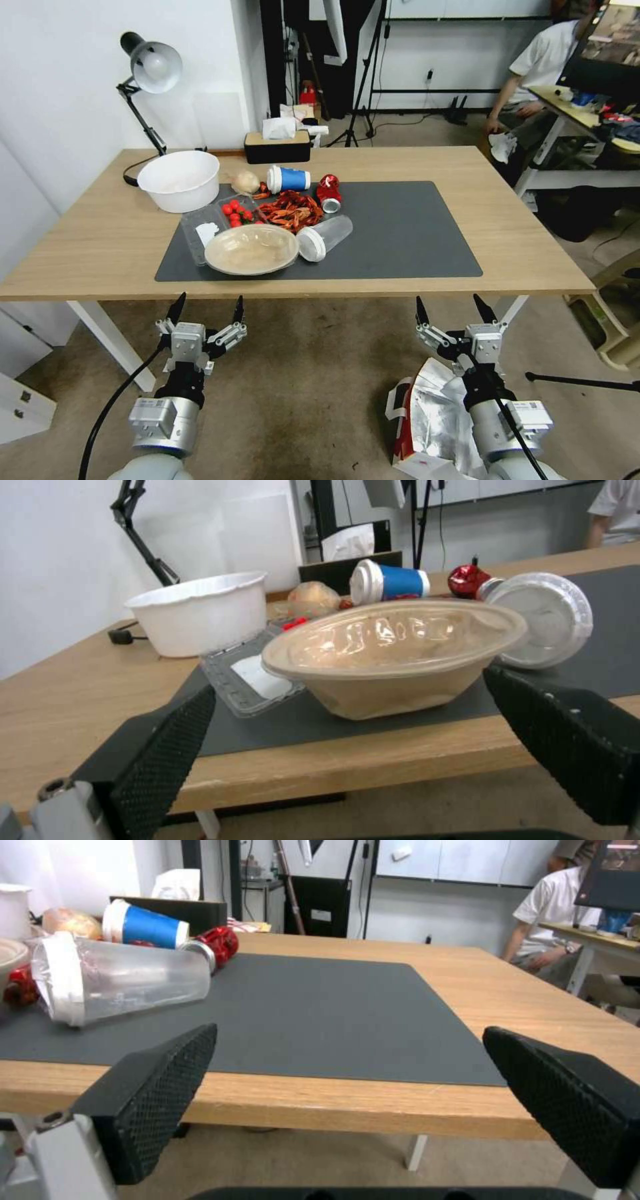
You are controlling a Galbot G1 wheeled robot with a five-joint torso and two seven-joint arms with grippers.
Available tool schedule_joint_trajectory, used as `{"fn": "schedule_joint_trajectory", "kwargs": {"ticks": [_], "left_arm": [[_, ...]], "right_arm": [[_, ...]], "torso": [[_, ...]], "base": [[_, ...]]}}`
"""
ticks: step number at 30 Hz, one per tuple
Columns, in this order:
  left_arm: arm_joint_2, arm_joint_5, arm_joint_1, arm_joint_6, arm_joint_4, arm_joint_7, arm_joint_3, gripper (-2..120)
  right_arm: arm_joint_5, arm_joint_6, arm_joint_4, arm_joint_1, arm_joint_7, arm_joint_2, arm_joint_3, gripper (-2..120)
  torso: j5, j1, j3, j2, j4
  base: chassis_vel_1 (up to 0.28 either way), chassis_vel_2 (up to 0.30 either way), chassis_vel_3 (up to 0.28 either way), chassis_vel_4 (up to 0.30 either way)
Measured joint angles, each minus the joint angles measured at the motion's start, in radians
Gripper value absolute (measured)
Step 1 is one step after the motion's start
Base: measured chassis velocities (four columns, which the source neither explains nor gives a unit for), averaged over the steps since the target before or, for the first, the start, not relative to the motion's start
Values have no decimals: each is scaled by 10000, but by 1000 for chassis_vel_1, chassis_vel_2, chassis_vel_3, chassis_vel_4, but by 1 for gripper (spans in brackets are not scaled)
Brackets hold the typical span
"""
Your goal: Pick up the food delivery bag from the floor and place it on the table.
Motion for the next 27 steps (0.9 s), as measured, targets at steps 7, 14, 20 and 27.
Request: {"fn": "schedule_joint_trajectory", "kwargs": {"ticks": [7,14,20,27], "left_arm": [[0,0,0,0,0,0,0,100],[83,-286,-162,-21,-4,34,-176,100],[642,-2130,-1271,-258,-246,246,-1404,99],[939,-2975,-1523,-689,-156,471,-1843,100]], "right_arm": [[0,0,0,0,0,0,0,100],[257,-22,23,324,5,-238,63,100],[1544,-172,377,2008,162,-1367,460,100],[1679,-238,384,2101,169,-1373,440,100]], "torso": [[0,0,0,0,0],[1,-3,0,0,-4],[-1,1,1,-2,6],[-1,-1,-1,-2,3]], "base": [[0,0,0,0],[0,0,0,0],[0,0,0,0],[0,0,0,0]]}}
